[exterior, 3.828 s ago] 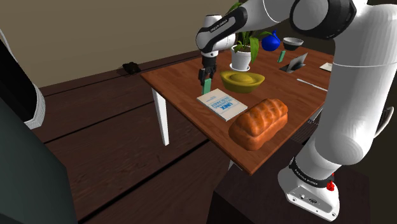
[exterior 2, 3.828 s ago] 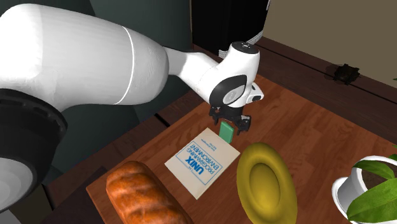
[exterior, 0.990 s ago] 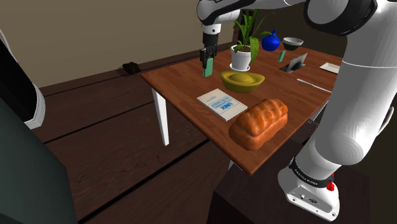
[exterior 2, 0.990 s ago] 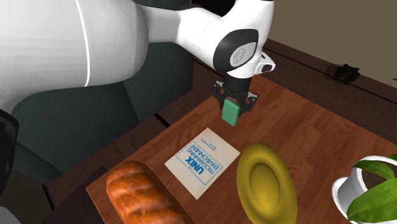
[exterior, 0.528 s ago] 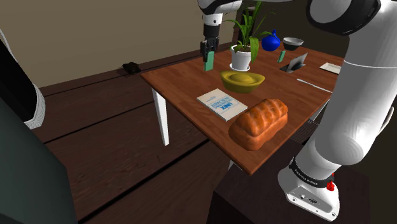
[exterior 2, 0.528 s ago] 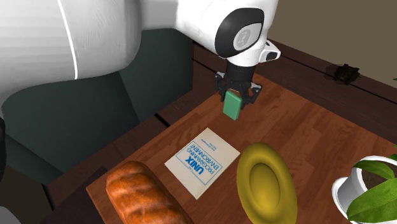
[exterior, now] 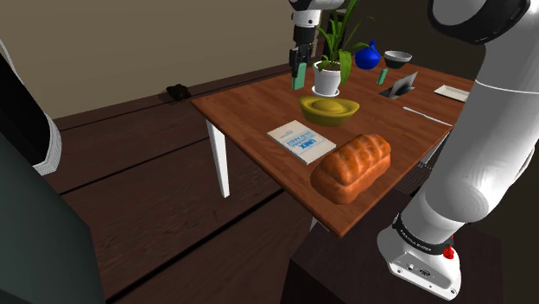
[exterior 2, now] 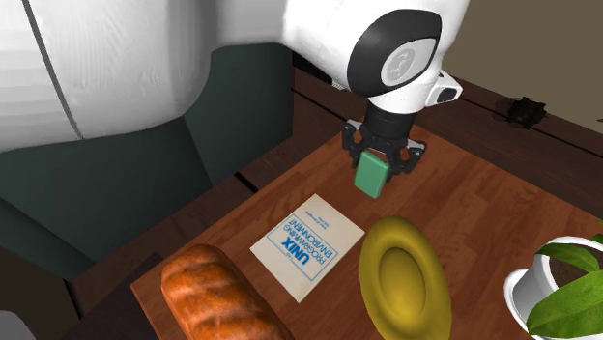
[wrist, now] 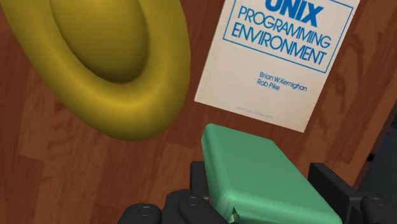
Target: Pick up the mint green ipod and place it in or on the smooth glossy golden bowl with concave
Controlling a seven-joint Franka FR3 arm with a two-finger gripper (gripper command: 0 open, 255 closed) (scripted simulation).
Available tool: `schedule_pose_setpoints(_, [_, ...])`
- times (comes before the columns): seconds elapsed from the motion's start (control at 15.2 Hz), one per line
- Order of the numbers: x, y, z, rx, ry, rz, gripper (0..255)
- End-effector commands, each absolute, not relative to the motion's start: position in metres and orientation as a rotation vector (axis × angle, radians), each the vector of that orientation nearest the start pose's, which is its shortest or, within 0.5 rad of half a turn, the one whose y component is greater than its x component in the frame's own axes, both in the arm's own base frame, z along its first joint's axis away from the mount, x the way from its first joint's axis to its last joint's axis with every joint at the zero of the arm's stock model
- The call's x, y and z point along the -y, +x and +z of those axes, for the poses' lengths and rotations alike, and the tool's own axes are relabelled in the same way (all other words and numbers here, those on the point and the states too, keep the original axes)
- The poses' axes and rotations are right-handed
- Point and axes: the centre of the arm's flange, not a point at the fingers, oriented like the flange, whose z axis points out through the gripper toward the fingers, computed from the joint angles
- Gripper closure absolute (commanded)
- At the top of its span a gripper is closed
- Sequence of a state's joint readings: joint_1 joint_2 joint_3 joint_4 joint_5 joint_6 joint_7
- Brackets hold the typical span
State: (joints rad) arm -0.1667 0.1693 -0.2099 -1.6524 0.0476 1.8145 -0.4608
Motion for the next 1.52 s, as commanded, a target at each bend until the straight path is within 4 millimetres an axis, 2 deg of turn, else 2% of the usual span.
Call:
schedule_pose_setpoints(0.0, [0.238, 0.561, 0.51, 0.119, -3.128, -0.002, 255])
schedule_pose_setpoints(0.73, [0.358, 0.488, 0.522, 0.119, -3.128, -0.002, 255])
schedule_pose_setpoints(1.45, [0.358, 0.488, 0.464, 0.119, -3.128, -0.002, 255])
